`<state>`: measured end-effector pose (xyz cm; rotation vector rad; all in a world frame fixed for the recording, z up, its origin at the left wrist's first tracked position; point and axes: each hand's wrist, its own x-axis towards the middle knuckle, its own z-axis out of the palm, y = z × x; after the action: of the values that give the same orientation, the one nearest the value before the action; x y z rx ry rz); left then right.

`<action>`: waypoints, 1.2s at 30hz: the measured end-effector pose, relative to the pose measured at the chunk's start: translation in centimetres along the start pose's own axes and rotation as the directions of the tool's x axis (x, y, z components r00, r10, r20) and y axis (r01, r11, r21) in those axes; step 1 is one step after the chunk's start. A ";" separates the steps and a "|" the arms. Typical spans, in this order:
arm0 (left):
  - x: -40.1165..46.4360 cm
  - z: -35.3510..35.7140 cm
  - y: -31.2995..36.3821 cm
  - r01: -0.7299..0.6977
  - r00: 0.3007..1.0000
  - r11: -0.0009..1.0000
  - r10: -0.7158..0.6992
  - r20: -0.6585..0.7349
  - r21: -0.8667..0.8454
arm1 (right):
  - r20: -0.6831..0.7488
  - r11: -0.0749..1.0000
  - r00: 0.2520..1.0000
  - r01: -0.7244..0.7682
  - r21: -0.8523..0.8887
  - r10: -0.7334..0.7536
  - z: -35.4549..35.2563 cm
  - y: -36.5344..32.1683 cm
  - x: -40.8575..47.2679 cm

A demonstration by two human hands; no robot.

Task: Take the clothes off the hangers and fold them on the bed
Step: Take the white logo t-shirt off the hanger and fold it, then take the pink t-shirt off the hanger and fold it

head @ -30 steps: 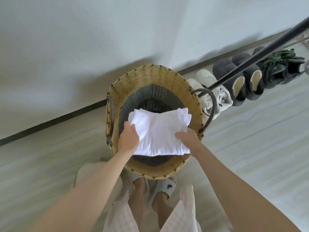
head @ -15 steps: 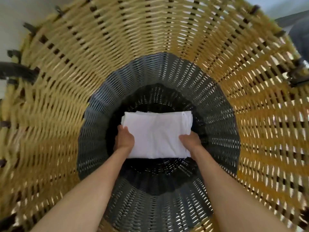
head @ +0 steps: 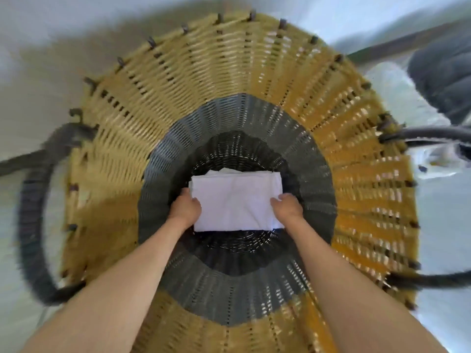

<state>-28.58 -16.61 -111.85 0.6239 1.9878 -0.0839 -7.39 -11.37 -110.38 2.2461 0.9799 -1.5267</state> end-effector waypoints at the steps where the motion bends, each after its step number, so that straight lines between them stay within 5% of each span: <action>1: -1.9 -0.9 0.9 -0.060 0.998 0.997 0.059 0.024 0.041 | 0.025 1.000 0.999 0.029 -0.010 -0.028 -0.8 -0.9 -2.0; 8: -18.6 -8.1 6.1 -0.401 0.913 0.898 0.377 0.154 0.182 | 0.106 0.963 0.963 0.256 -0.089 -0.246 -7.4 -5.9 -18.6; 15: -36.7 -17.8 12.8 -0.639 0.763 0.738 0.644 0.059 0.216 | 0.092 0.893 0.900 0.434 -0.119 -0.425 -18.4 -8.4 -39.3; 22: -51.7 -23.0 19.6 -0.836 0.484 0.466 0.875 -0.011 0.290 | -0.024 0.848 0.857 0.504 -0.162 -0.514 -29.6 -6.5 -54.4; 28: -63.0 -24.4 24.8 -0.890 0.149 0.175 0.984 -0.094 0.421 | -0.224 0.785 0.754 0.576 -0.226 -0.618 -39.3 -2.8 -63.5; 34: -75.9 -24.4 30.3 -0.834 -0.275 -0.132 0.941 -0.197 0.536 | -0.419 0.715 0.601 0.669 -0.203 -0.681 -49.6 1.3 -72.1; 36: -80.5 -24.7 32.9 -0.733 -0.467 -0.254 0.862 -0.195 0.631 | -0.514 0.695 0.525 0.685 -0.217 -0.678 -53.5 2.9 -75.1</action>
<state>-4.59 -11.75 -24.81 2.6704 1.2181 1.2357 16.47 -13.19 -21.25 2.5125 2.2701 -1.0261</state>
